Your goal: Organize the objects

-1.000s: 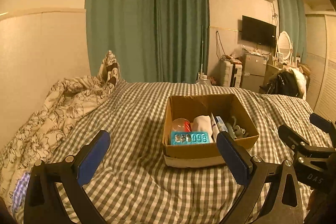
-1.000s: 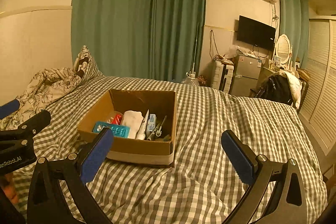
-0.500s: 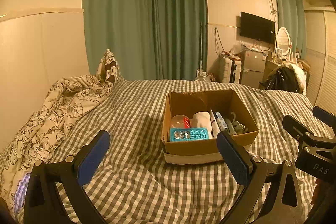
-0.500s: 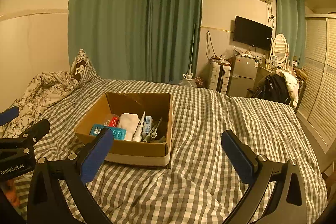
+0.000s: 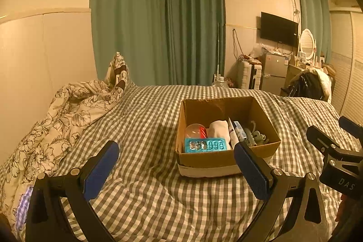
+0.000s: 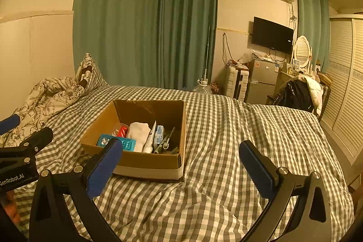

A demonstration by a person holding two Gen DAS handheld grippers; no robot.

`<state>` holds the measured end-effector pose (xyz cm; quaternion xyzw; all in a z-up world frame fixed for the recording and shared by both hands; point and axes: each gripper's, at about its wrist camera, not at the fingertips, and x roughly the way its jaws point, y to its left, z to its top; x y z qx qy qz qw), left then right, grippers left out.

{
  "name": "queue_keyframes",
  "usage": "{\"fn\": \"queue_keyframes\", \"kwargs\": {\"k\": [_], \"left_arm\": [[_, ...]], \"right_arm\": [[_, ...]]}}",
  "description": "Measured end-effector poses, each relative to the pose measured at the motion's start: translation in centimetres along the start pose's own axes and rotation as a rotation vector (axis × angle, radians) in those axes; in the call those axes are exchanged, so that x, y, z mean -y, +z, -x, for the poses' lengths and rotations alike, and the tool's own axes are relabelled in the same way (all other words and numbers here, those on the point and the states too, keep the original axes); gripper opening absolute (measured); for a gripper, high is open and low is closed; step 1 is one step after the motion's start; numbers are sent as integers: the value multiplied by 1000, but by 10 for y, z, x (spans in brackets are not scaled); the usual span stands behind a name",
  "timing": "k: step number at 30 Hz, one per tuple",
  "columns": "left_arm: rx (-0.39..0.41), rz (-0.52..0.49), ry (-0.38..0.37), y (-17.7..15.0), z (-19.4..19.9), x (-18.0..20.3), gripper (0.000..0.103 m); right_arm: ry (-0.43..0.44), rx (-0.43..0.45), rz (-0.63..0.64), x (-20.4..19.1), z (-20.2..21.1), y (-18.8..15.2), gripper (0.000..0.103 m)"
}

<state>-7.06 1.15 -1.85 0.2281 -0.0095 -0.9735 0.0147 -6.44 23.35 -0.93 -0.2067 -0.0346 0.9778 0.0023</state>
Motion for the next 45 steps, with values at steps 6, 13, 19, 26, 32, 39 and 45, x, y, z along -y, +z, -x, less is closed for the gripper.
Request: {"fn": "queue_keyframes", "kwargs": {"k": [6,13,19,26,32,39,45], "left_arm": [[-4,-2,-1,0,0,0,103],[-14,-2,-3,-2,-2,0,103],[-15,-1,-3,-3,-2,0,103],[-11,3,-1,-3,0,0,103],[-15,4,-1,-4,0,-1,103],[-14,2,1,-4,0,-1,103],[-21,6,4,-6,0,-2,103]], "right_arm": [[0,-5,0,0,-1,0,103],[3,-8,3,-1,-3,-1,103],[4,-8,2,-2,-3,-2,103],[5,-10,4,-2,-4,-3,103],[7,-13,5,-3,-5,-5,103],[7,-14,6,-3,-6,-5,103],[8,-17,6,-4,-6,-7,103]]}}
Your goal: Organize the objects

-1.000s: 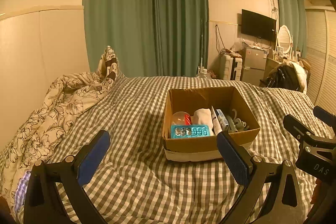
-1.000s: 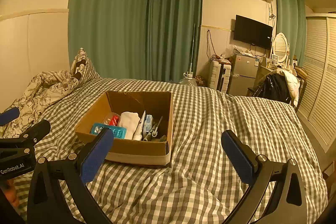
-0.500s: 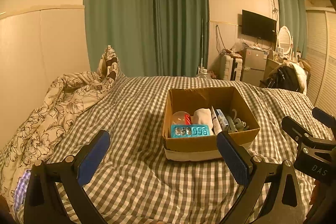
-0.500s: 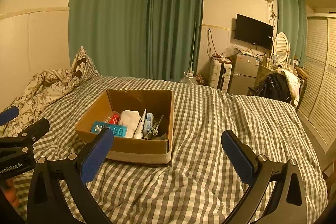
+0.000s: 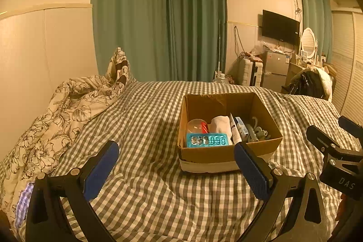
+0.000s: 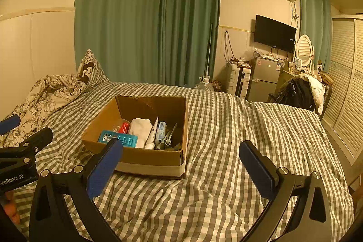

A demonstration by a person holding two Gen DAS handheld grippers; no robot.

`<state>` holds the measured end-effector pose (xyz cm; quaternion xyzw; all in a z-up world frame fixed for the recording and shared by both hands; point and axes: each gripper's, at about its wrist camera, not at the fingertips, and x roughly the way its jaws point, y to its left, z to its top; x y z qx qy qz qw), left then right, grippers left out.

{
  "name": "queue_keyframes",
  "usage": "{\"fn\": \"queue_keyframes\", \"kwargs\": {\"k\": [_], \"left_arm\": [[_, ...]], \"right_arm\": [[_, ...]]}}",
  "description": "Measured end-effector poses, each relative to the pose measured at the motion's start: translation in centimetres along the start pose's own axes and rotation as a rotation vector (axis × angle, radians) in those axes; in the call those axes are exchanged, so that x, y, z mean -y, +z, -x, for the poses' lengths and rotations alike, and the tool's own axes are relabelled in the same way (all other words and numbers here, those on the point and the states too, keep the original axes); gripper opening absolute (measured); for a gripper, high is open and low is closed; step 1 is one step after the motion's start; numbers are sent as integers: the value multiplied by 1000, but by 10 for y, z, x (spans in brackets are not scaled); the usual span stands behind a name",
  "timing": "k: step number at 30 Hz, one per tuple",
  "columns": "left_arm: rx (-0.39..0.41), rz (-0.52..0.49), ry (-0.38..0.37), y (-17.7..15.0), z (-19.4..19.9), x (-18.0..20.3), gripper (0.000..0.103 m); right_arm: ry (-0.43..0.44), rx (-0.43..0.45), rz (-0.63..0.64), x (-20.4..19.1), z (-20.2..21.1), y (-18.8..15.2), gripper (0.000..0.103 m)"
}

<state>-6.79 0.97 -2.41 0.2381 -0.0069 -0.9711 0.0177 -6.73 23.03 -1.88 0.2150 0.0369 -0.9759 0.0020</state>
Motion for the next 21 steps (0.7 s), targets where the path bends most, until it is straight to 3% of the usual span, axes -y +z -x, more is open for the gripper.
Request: {"fn": "queue_keyframes", "kwargs": {"k": [21], "left_arm": [[-4,0,2,0,0,0,103]], "right_arm": [[6,-6,2,0,0,-3,103]]}}
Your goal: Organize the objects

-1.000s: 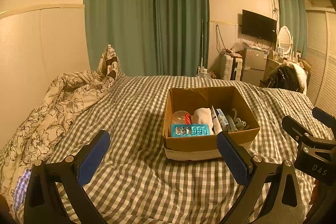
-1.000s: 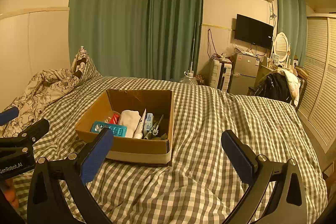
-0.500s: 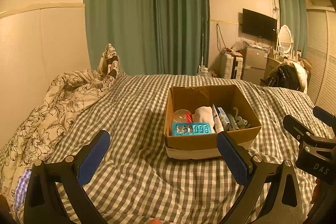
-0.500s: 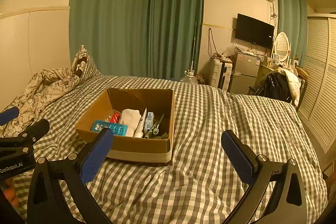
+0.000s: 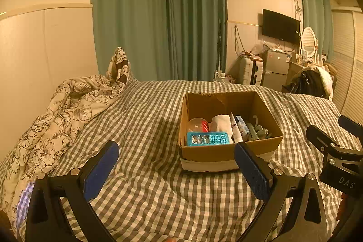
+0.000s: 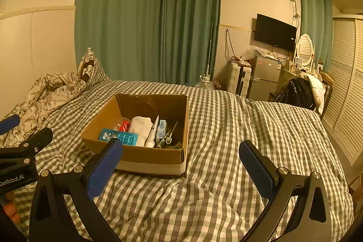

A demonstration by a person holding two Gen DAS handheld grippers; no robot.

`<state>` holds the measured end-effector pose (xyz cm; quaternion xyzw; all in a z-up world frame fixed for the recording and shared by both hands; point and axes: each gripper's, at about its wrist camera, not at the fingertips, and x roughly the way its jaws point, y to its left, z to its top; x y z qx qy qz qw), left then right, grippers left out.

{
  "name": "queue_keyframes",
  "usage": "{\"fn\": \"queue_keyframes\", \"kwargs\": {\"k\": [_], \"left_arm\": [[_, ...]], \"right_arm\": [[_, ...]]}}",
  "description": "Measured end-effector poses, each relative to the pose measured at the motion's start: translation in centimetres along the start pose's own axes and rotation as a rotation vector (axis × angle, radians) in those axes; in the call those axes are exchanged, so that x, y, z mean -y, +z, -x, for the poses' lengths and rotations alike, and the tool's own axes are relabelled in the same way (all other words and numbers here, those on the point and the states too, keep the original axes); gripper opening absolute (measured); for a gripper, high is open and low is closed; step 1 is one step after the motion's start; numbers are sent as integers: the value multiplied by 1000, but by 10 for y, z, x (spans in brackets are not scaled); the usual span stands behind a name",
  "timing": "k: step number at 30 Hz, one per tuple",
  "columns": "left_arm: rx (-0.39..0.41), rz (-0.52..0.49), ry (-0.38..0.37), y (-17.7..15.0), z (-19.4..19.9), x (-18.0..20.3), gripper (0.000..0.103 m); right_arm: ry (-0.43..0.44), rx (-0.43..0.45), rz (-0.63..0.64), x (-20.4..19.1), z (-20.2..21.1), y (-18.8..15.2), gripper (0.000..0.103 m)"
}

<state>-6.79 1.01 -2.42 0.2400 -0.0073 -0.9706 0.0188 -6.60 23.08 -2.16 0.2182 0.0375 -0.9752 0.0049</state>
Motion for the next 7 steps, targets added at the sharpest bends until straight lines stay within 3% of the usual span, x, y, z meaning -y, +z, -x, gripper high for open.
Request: {"fn": "queue_keyframes", "kwargs": {"k": [7], "left_arm": [[2,-1,2,0,0,0,103]], "right_arm": [[2,-3,3,1,0,-1,103]]}}
